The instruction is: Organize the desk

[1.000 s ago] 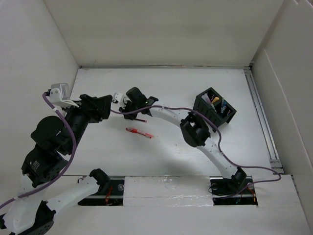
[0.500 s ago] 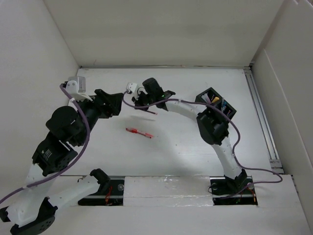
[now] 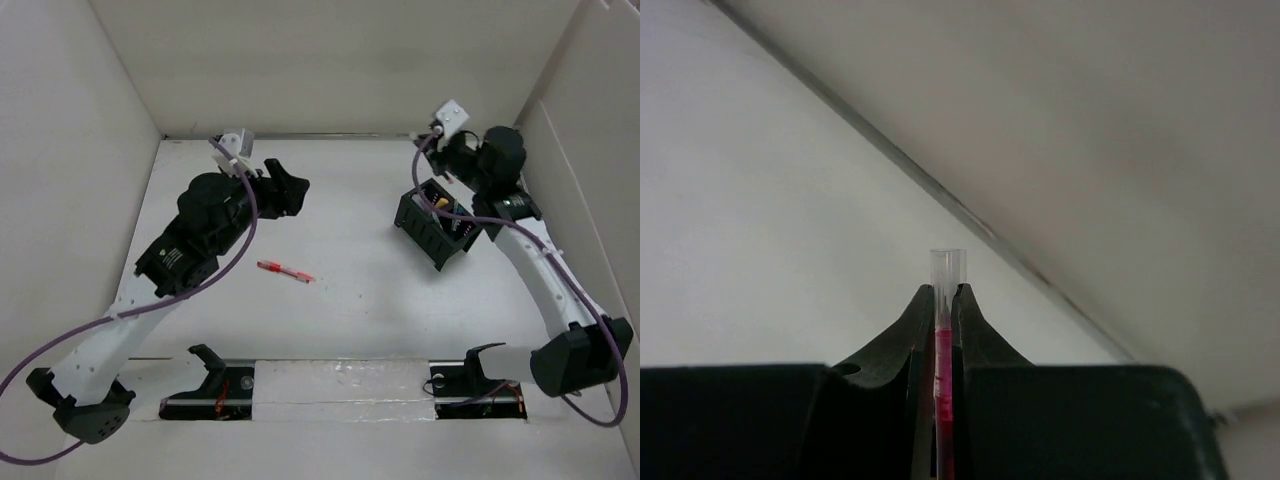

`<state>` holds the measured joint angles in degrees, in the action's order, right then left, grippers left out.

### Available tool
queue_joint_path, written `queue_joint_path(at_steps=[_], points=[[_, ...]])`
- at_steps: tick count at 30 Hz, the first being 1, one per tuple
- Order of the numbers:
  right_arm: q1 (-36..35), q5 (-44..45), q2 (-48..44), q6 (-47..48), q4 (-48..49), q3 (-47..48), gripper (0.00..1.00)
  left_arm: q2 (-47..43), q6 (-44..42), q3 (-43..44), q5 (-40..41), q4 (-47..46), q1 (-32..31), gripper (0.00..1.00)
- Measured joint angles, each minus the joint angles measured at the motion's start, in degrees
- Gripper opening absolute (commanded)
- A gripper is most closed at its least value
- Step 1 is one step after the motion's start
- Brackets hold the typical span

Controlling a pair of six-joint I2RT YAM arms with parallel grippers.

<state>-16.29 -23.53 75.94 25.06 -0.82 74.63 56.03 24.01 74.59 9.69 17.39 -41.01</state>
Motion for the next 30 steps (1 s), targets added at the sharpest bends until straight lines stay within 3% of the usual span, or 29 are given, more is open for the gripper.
queue_joint_path(at_steps=[5, 13, 23, 30], points=[[11.41, 2.21, -7.23, -0.96, -0.24, -12.15, 0.00, 4.98, 0.70, -0.02, -1.70, -2.08, 0.00, 0.62], [18.62, -0.96, -3.80, -3.91, 3.39, -21.27, 0.00, 7.52, 1.38, -1.88, -2.12, -3.04, 0.00, 0.61], [19.63, -10.91, -0.94, -11.76, 25.79, -29.68, 0.00, 5.53, 2.21, -4.72, -1.68, -2.93, 0.00, 0.62], [20.96, -12.31, -0.48, -18.62, 41.27, -41.07, 0.01, 4.22, 2.27, -5.18, -0.83, -2.58, 0.00, 0.62]])
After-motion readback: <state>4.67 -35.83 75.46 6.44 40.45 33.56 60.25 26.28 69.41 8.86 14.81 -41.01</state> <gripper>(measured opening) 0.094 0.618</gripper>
